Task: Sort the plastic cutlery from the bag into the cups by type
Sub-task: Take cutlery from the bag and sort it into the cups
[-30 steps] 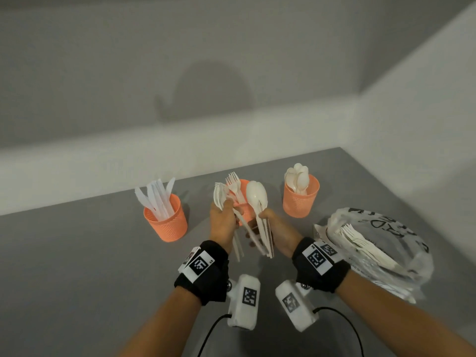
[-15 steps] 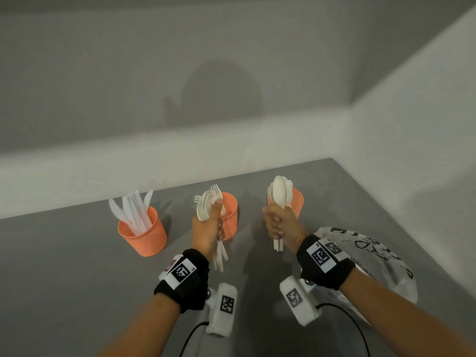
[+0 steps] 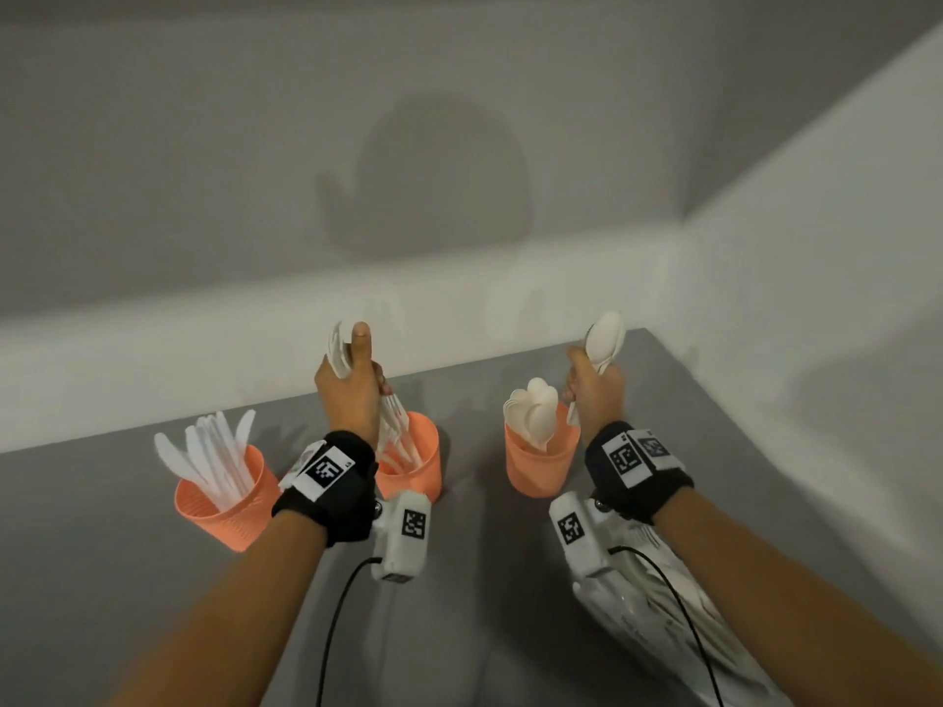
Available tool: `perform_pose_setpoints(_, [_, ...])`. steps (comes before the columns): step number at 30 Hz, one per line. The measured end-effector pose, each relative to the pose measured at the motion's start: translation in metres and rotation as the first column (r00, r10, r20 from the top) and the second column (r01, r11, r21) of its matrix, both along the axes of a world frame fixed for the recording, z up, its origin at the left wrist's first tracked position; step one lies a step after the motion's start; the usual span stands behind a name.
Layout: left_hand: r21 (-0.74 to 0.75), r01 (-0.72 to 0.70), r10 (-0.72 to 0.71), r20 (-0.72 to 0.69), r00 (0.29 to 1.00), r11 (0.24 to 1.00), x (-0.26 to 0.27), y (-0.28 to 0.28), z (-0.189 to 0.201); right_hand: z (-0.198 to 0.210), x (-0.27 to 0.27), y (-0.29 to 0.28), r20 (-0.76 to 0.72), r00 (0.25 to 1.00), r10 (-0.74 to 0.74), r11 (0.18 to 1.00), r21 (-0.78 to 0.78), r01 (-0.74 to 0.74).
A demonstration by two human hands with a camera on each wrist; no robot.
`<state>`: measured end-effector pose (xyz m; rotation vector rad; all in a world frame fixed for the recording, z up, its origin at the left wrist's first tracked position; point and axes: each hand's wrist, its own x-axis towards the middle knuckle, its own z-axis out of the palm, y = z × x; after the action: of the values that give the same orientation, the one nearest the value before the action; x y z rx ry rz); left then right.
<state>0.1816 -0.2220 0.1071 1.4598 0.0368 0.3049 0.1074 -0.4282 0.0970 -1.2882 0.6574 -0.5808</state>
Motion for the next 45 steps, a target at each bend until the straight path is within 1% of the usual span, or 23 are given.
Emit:
perform_pose_setpoints(2, [0.043, 0.014, -0.014, -0.005, 1.0, 0.999, 0.0, -0.004, -0.014, -0.008, 0.002, 0.003, -0.067, 0.997, -0.027, 0.999, -0.019, 0.025])
perform_pose_setpoints(5, [0.082, 0.004, -0.003, -0.01, 1.0, 0.997, -0.001, -0.009, -0.037, -0.015, 0.001, 0.009, -0.151, 0.988, -0.019, 0.999, -0.033, 0.014])
perform_pose_setpoints(7, [0.091, 0.011, -0.008, -0.03, 1.0, 0.996, 0.0, -0.01, -0.05, -0.02, 0.002, 0.013, -0.138, 0.99, 0.001, 1.0, -0.022, -0.004])
perform_pose_setpoints(9, [0.105, 0.046, -0.045, -0.015, 0.999, 0.993, 0.001, -0.01, -0.061, -0.025, 0.002, 0.019, -0.111, 0.994, -0.019, 0.998, -0.06, 0.013])
perform_pose_setpoints(11, [0.232, 0.054, -0.071, 0.066, 0.995, 0.971, 0.0, -0.008, -0.068, -0.031, 0.002, 0.02, -0.118, 0.992, -0.05, 0.985, -0.171, 0.029])
perform_pose_setpoints(13, [0.389, 0.049, -0.115, 0.148, 0.982, 0.92, -0.001, -0.007, -0.075, -0.038, 0.004, 0.02, -0.123, 0.991, -0.045, 0.967, -0.256, 0.012])
perform_pose_setpoints(15, [0.53, 0.048, -0.18, 0.2, 0.963, 0.847, -0.001, -0.005, -0.078, -0.044, 0.005, 0.021, -0.15, 0.988, -0.029, 0.944, -0.33, -0.022])
perform_pose_setpoints(17, [0.652, 0.05, -0.263, 0.233, 0.936, 0.756, 0.001, -0.002, -0.081, -0.05, 0.007, 0.023, -0.191, 0.982, -0.012, 0.882, -0.465, -0.08])
perform_pose_setpoints(20, [0.807, -0.014, -0.356, 0.276, 0.893, 0.59, 0.003, -0.001, -0.083, -0.057, 0.009, 0.026, -0.278, 0.961, -0.012, 0.716, -0.673, -0.186])
perform_pose_setpoints(22, [0.89, -0.062, -0.394, 0.262, 0.881, 0.452, 0.001, 0.001, -0.083, -0.059, 0.01, 0.028, -0.403, 0.912, -0.075, 0.572, -0.767, -0.292])
perform_pose_setpoints(23, [0.923, -0.071, -0.405, 0.234, 0.884, 0.379, -0.001, 0.001, -0.082, -0.059, 0.011, 0.028, -0.476, 0.873, -0.104, 0.519, -0.775, -0.36])
perform_pose_setpoints(25, [0.967, -0.05, -0.418, 0.154, 0.895, 0.249, -0.004, 0.003, -0.08, -0.054, 0.012, 0.029, -0.608, 0.784, -0.125, 0.487, -0.726, -0.485])
perform_pose_setpoints(29, [0.986, 0.123, -0.374, -0.072, 0.925, 0.115, -0.005, 0.007, -0.068, -0.039, 0.013, 0.032, -0.746, 0.658, -0.104, 0.511, -0.607, -0.608])
perform_pose_setpoints(30, [0.983, 0.152, -0.373, -0.102, 0.922, 0.108, -0.007, 0.008, -0.063, -0.034, 0.012, 0.033, -0.761, 0.643, -0.092, 0.53, -0.584, -0.615])
perform_pose_setpoints(31, [0.979, 0.161, -0.384, -0.101, 0.918, 0.127, -0.008, 0.009, -0.057, -0.03, 0.011, 0.032, -0.761, 0.644, -0.078, 0.55, -0.572, -0.609])
perform_pose_setpoints(32, [0.971, 0.165, -0.4, -0.083, 0.913, 0.175, -0.011, 0.009, -0.049, -0.024, 0.01, 0.03, -0.742, 0.668, -0.063, 0.561, -0.58, -0.591])
perform_pose_setpoints(35, [0.904, 0.205, -0.46, -0.01, 0.888, 0.376, -0.031, 0.006, -0.024, 0.002, -0.003, 0.024, -0.592, 0.805, 0.042, 0.602, -0.628, -0.493])
perform_pose_setpoints(37, [0.83, 0.255, -0.501, 0.034, 0.865, 0.495, -0.046, 0.001, -0.013, 0.023, -0.019, 0.02, -0.493, 0.856, 0.154, 0.675, -0.581, -0.455])
perform_pose_setpoints(39, [0.759, 0.324, -0.547, 0.049, 0.836, 0.564, -0.059, -0.007, -0.009, 0.038, -0.038, 0.016, -0.39, 0.895, 0.215, 0.747, -0.525, -0.408])
perform_pose_setpoints(41, [0.701, 0.397, -0.605, 0.062, 0.794, 0.592, -0.073, -0.017, -0.009, 0.044, -0.06, 0.01, -0.317, 0.927, 0.198, 0.802, -0.492, -0.34])
perform_pose_setpoints(42, [0.677, 0.437, -0.632, 0.053, 0.773, 0.591, -0.081, -0.022, -0.008, 0.041, -0.071, 0.005, -0.33, 0.928, 0.176, 0.815, -0.48, -0.325])
perform_pose_setpoints(43, [0.662, 0.478, -0.657, 0.029, 0.753, 0.578, -0.089, -0.028, -0.01, 0.037, -0.083, -0.001, -0.373, 0.915, 0.156, 0.817, -0.473, -0.332])
perform_pose_setpoints(45, [0.663, 0.533, -0.696, -0.025, 0.718, 0.526, -0.106, -0.039, -0.016, 0.025, -0.113, -0.01, -0.504, 0.856, 0.118, 0.794, -0.47, -0.386])
